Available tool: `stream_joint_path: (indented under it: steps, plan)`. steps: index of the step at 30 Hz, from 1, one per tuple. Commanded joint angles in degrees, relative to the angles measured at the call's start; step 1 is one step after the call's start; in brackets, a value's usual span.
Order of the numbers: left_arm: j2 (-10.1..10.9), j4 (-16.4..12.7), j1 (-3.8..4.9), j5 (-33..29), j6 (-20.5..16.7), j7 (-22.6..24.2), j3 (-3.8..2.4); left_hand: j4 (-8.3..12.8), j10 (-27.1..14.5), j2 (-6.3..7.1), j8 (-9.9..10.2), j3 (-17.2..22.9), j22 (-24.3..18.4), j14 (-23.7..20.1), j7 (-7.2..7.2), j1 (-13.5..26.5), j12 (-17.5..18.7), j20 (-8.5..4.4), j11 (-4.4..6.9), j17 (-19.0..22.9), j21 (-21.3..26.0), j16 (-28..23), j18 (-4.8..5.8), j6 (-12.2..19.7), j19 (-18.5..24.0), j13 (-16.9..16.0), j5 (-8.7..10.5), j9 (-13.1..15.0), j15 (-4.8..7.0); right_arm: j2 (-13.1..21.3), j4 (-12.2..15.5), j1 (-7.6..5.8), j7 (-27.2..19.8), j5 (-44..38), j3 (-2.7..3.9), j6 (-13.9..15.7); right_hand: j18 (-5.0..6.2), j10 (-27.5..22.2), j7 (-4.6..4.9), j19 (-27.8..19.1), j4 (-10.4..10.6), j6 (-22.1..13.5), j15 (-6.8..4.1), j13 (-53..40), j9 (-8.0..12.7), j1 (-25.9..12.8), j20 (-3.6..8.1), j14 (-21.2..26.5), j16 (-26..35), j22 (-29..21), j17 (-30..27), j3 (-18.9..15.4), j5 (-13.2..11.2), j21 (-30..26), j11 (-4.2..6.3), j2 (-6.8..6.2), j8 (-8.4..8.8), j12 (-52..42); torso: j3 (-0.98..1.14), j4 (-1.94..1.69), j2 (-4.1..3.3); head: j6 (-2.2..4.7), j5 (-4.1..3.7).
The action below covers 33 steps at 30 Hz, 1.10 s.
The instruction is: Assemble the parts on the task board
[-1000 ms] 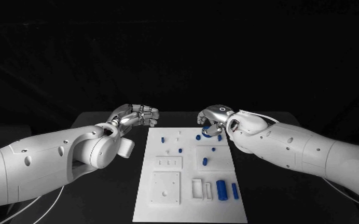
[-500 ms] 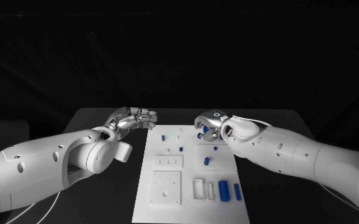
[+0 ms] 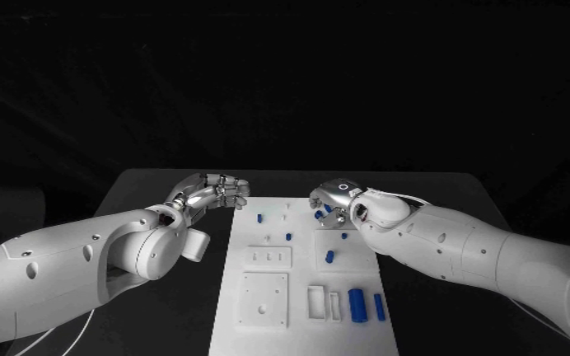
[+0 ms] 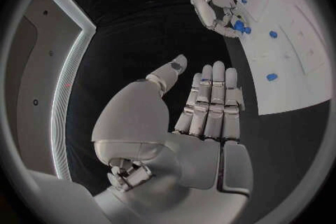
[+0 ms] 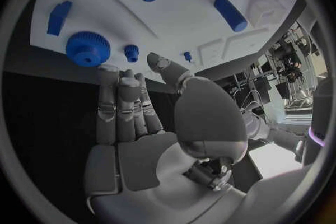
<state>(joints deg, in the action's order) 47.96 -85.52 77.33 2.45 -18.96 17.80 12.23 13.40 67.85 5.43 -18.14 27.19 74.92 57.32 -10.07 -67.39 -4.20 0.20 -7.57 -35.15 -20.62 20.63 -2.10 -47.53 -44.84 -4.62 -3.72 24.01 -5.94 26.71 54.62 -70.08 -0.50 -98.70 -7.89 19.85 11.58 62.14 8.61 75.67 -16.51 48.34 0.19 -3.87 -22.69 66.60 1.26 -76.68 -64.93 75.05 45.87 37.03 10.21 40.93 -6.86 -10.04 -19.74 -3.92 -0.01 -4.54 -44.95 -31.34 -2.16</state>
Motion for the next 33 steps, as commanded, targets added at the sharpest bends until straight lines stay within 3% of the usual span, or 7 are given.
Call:
stream_joint_path:
  steps: [1, 12, 22, 33]
  plan:
    - [-0.3, 0.1, 0.06, -0.1, 1.0, 0.4, -0.06, 0.4, -0.4, 0.04, 0.3, 0.0, 1.3, -0.2, -0.22, 0.7, 0.4, -0.07, 0.05, -0.1, -0.3, -0.2, -0.65, 0.3, 0.5, 0.1, 0.06, 0.1, 0.01, 0.1, 0.1, 0.01, 1.6, -2.4, 0.01, -0.5, 3.41, 0.4, -0.21, 1.4, 0.0, 0.3, -0.05, -0.1, 0.0, 0.1, 1.06, 0.4, -0.3, 0.8, -0.2, 0.4, -0.4, 0.0, 0.17, -0.39, -0.07, 0.0, -0.08, 0.03, -0.52, 0.30, -0.17]
    - [-0.1, 0.0, 0.06, -0.2, 1.0, 0.4, -0.06, 0.5, -0.5, 0.00, 0.3, 0.1, 1.3, -0.2, -0.20, 0.8, 0.3, -0.06, 0.06, -0.2, -0.4, -0.3, -0.67, 0.3, 0.5, 0.1, 0.06, 0.1, 0.00, -0.2, -0.9, 0.01, 2.2, -3.2, 0.01, -1.4, 3.42, 1.2, -0.18, 1.6, 0.2, 0.9, -0.06, -0.1, 0.0, -0.1, 0.94, 0.6, -1.0, 0.7, -1.2, 1.8, -1.6, 0.0, 0.19, -0.55, -0.23, -0.1, -0.04, 0.24, -1.25, 0.25, -0.04]
    - [-0.1, -0.3, 0.07, -0.2, 1.1, 0.4, -0.07, 0.5, -0.5, 0.02, 0.3, 0.1, 1.3, -0.2, -0.19, 0.9, 0.3, -0.06, 0.07, -0.2, -0.4, -0.3, -0.68, 0.2, 0.6, 0.1, 0.07, 0.1, 0.00, -0.8, -1.9, 0.03, 2.0, -3.2, 0.01, -0.7, 3.42, 1.9, -0.20, 1.6, 0.5, 1.4, -0.02, -0.2, -0.1, -0.5, 0.86, 0.7, -1.3, 0.7, -1.7, 2.4, -2.1, 0.0, 0.16, -0.39, -0.38, -0.2, -0.03, -0.02, -1.83, 0.48, 0.08]
    - [-0.5, 0.2, 0.07, -0.2, 1.2, 0.3, -0.07, 0.6, -0.5, 0.01, 0.3, 0.2, 1.3, -0.2, -0.16, 1.0, 0.3, -0.05, 0.10, -0.2, -0.4, -0.4, -0.68, 0.2, 0.6, 0.1, 0.08, 0.1, -0.01, -1.0, -1.3, 0.03, 1.7, -3.0, 0.01, -0.9, 3.42, 3.1, -0.34, 1.6, 1.0, 2.3, -0.18, -0.3, -0.1, -1.3, 0.77, 0.8, -1.8, 0.8, -2.6, 3.6, -3.2, 0.0, 0.32, -0.10, -0.63, -0.4, -0.10, 0.31, -2.39, 0.69, 0.21]
